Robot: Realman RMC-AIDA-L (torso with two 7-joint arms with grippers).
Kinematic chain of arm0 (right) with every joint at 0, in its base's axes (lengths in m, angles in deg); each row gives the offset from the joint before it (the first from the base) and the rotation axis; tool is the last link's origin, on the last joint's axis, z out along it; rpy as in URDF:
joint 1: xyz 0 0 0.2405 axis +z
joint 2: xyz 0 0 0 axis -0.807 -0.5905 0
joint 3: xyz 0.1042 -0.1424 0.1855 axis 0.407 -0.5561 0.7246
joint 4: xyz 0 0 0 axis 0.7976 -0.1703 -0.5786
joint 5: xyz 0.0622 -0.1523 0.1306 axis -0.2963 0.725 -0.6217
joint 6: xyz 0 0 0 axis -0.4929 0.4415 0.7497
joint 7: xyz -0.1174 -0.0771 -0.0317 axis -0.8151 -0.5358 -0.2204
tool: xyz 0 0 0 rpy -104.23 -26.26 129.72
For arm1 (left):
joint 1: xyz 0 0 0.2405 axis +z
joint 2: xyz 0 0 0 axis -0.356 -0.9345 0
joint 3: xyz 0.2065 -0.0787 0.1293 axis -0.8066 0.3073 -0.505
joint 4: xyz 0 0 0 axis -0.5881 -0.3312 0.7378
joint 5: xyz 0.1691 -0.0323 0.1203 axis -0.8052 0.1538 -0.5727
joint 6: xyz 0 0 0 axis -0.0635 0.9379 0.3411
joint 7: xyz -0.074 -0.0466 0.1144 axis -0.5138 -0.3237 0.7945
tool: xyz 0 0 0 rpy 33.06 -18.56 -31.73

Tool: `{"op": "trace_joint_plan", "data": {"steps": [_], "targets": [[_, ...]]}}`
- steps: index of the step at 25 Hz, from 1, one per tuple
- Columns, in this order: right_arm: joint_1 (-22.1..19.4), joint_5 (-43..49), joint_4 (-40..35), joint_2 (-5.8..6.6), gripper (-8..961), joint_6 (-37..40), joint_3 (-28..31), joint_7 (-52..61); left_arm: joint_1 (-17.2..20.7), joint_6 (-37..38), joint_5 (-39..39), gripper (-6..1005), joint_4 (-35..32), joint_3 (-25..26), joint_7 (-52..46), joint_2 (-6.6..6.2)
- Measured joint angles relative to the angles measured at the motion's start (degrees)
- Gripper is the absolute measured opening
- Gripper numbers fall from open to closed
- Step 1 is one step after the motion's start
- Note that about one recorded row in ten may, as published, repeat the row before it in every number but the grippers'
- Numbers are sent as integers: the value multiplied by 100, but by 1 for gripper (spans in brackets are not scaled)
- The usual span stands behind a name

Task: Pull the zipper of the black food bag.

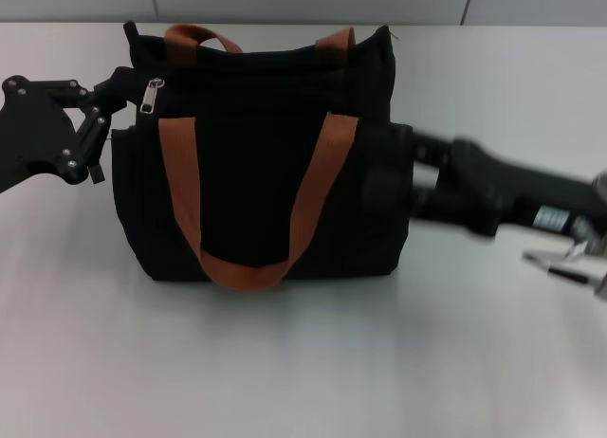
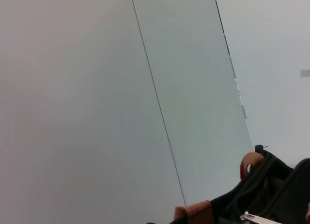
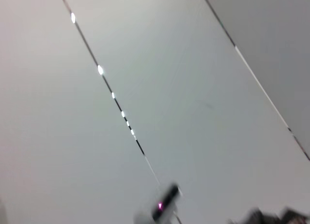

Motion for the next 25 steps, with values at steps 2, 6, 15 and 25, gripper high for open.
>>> {"op": "trace_joint_plan", "data": {"steps": [2,6,15,25], "targets": [[122,-252,-274,3,778,66,-5,701,3,1,1,24,-5,0,4,7],[561,-401,-765,8,777,-247,-51,2081,8,1,9,25,-6,0,6,4],[2218,344,-1043,164,777,-1610,-319,4741,8,1,26,28,-113,8,60,-37],[2913,1040,-1285,89,777,-2259,-1035,6159,25,7,26,32,-156,9,91,-36]]}}
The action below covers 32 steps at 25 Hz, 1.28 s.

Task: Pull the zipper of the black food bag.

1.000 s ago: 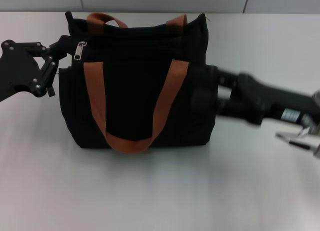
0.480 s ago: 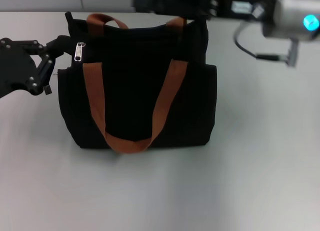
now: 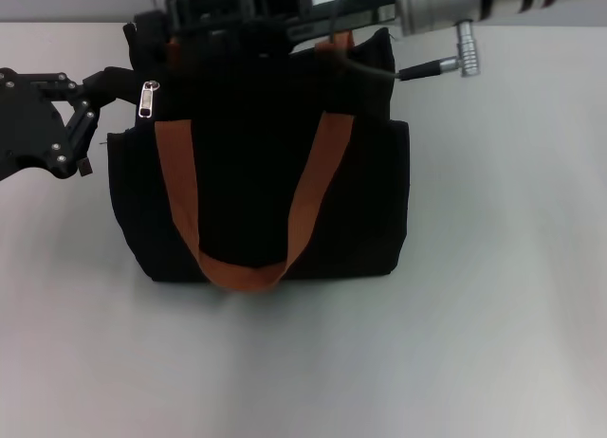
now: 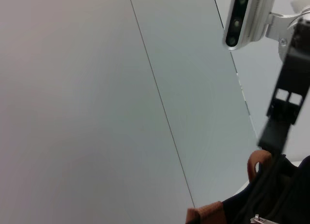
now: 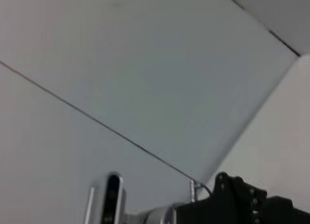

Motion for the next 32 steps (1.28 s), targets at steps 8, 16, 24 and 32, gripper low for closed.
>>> {"op": "trace_joint_plan", "data": {"steps": [8,16,24,32], "targets": [[215,347,-23,-67,776,-431,-362,545,9,20,-1,36,-10,0,0,-4],[324,452,56,-109,774,-751,-558,654,10,99,-2,39,-150,-12,-69,29],[383,432,76,-122,761,-894,-776,737,-72,175,-2,42,-164,-37,-215,35],[422,411,40,-131,747,-896,-817,818,-147,124,-2,46,-294,-53,-517,51]]}}
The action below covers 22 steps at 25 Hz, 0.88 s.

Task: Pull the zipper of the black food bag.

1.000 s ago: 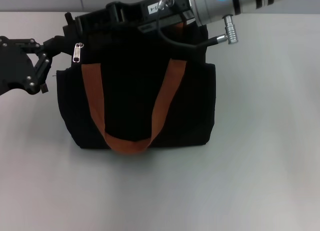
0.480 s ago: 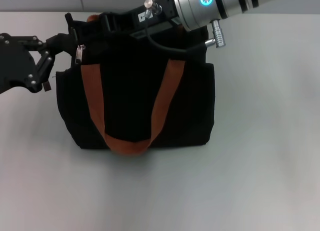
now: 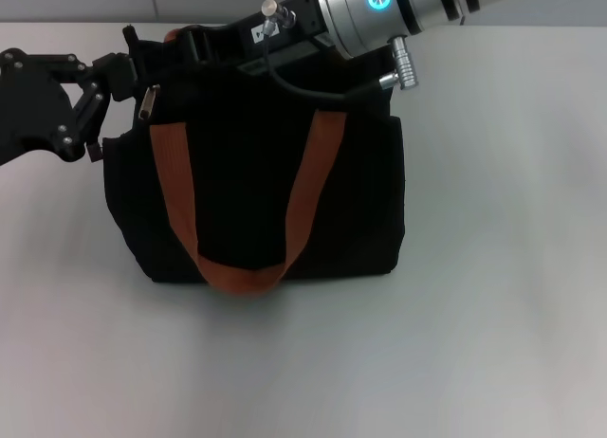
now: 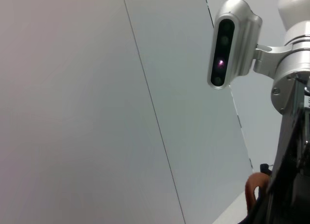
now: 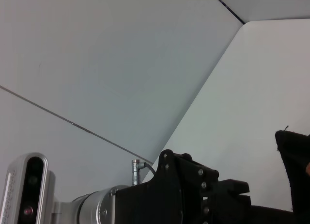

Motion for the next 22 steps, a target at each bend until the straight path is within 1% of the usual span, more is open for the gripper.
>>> {"op": "trace_joint_plan", "data": {"steps": [7,22], "targets": [[7,-10,-21,0,735,44,9,51,-72,-14,-38,48,-95,0,-328,-34],[8,-144,-21,0,709,21,-24,68,-164,-87,-62,55,-346,-172,-895,-36]]}}
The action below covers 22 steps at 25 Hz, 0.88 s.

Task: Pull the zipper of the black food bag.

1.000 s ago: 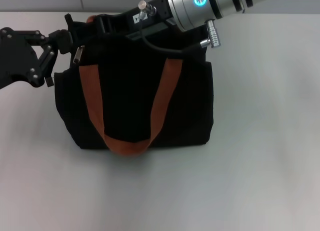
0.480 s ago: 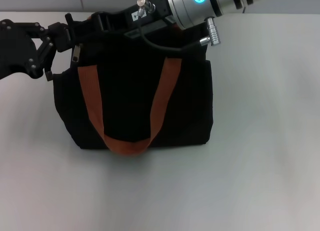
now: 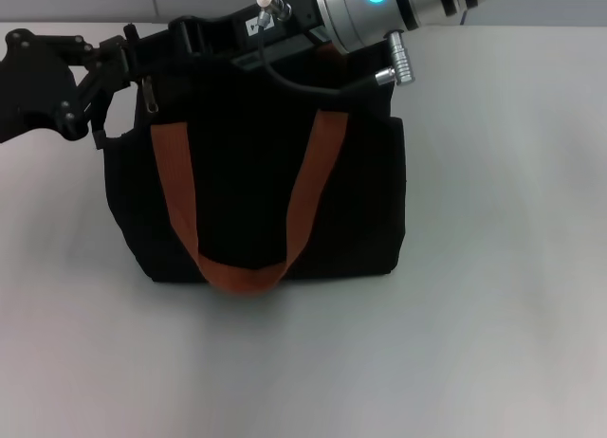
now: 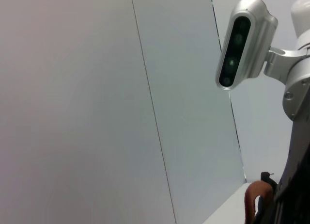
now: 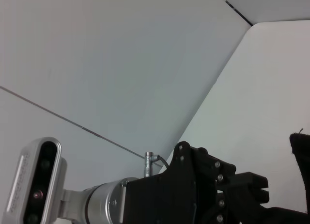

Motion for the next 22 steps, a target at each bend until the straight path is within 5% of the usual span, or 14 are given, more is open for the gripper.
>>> {"op": "trace_joint_plan", "data": {"steps": [22], "targets": [[-72,-15,24,-15,671,-50,-11,-105,44,-66,41,64,-194,-241,-364,13]]}}
